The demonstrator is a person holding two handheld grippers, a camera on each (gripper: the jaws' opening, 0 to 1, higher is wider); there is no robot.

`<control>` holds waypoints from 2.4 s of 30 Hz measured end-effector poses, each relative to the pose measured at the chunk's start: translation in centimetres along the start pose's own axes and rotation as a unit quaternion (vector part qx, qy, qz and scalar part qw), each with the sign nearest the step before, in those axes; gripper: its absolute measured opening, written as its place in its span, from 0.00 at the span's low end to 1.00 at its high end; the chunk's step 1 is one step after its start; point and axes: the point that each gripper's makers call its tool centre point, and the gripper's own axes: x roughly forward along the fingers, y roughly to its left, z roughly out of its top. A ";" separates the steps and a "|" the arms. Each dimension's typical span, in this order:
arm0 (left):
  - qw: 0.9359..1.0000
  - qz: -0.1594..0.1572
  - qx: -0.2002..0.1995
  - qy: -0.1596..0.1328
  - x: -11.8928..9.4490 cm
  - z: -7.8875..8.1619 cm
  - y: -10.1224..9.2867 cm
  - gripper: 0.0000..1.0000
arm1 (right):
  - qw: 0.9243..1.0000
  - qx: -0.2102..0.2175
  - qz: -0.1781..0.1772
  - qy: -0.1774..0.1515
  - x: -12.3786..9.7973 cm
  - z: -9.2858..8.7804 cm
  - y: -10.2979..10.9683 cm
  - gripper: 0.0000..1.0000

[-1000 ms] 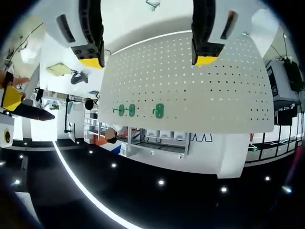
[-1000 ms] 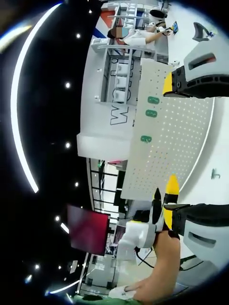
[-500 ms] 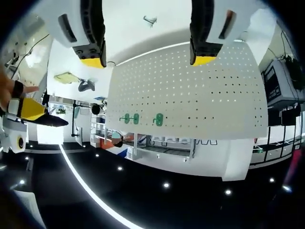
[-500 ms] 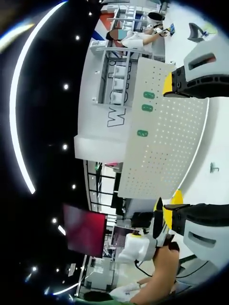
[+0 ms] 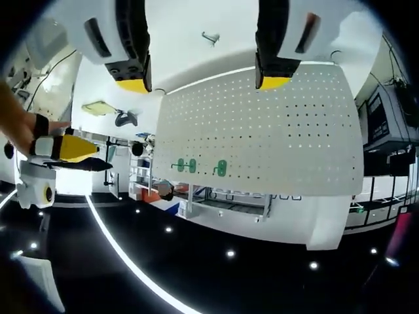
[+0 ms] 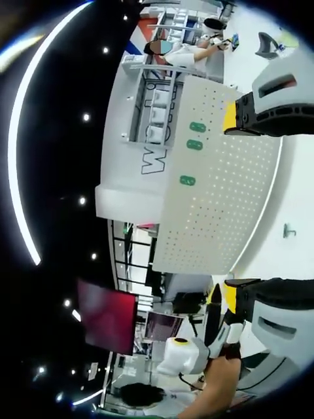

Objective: Insert the hook assembly into the mounting plate slot until the hook locks in place.

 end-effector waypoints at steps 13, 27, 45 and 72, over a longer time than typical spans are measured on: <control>1.000 -0.005 0.007 0.008 -0.4 -0.9 -0.8 0.58 | 0.999 0.004 0.034 0.039 2.1 -3.7 -0.5 0.72; 1.000 -0.006 0.013 0.021 -1.0 -1.9 -1.4 0.52 | 0.991 -0.022 0.086 0.097 5.9 -9.2 0.1 0.58; 0.999 -0.007 0.014 0.033 -1.4 -3.0 -2.3 0.50 | 0.969 -0.044 0.162 0.183 9.9 -17.3 1.2 0.51; 0.987 -0.005 -0.032 0.157 -1.4 -9.0 -2.2 0.95 | 0.928 -0.080 0.257 0.259 14.5 -24.7 3.4 0.45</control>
